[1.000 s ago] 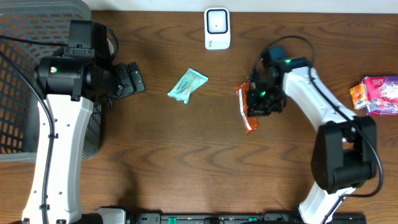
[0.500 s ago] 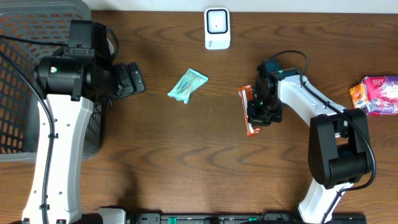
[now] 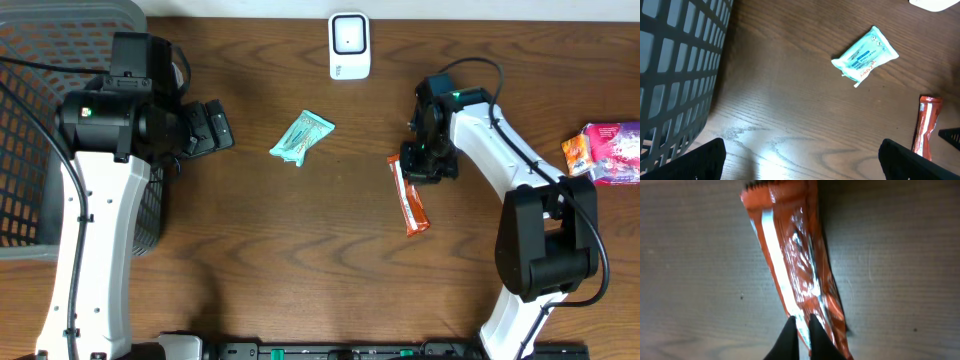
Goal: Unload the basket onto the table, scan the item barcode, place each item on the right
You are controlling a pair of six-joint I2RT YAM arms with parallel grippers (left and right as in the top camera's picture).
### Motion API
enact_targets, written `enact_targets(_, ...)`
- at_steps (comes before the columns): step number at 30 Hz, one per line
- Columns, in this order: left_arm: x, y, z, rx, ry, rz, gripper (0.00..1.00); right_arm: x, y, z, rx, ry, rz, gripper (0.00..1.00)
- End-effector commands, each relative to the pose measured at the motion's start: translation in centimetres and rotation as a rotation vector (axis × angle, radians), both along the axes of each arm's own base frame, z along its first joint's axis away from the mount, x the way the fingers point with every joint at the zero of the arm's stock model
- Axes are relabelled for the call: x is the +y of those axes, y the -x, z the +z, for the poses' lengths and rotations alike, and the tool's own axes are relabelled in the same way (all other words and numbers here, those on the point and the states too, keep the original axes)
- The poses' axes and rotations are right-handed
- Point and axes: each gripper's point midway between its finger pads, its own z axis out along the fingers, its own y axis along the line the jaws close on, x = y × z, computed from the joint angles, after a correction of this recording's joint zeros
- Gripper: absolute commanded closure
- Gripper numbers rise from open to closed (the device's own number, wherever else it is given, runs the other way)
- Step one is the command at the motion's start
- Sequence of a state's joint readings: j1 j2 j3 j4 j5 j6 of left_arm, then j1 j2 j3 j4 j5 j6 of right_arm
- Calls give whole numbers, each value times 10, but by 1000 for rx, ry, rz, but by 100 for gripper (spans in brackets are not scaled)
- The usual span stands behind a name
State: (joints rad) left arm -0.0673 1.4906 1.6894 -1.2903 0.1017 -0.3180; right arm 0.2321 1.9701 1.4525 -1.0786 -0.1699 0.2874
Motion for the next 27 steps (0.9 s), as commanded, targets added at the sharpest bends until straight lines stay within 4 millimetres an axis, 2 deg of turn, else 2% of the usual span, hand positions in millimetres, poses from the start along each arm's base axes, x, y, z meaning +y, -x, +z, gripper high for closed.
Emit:
enact_targets(1, 3, 1, 1, 0, -5, 15, 2, -1, -4, -1, -18, 11, -11, 99)
enact_targets(6, 3, 1, 1, 0, -5, 15, 2, 3, -5, -12, -37, 6, 0, 99)
enact_targets(12, 3, 1, 1, 0, -5, 15, 2, 6, -15, -34, -109, -14, -39, 99)
enact_targets(18, 3, 1, 1, 0, -5, 15, 2, 13, -35, -46, -209, -57, -91, 99)
enact_targets(23, 3, 1, 1, 0, -5, 15, 2, 16, -62, -31, -299, -82, -118, 99)
enact_targets(27, 3, 1, 1, 0, -5, 15, 2, 7, -77, -1, -300, -77, -141, 98)
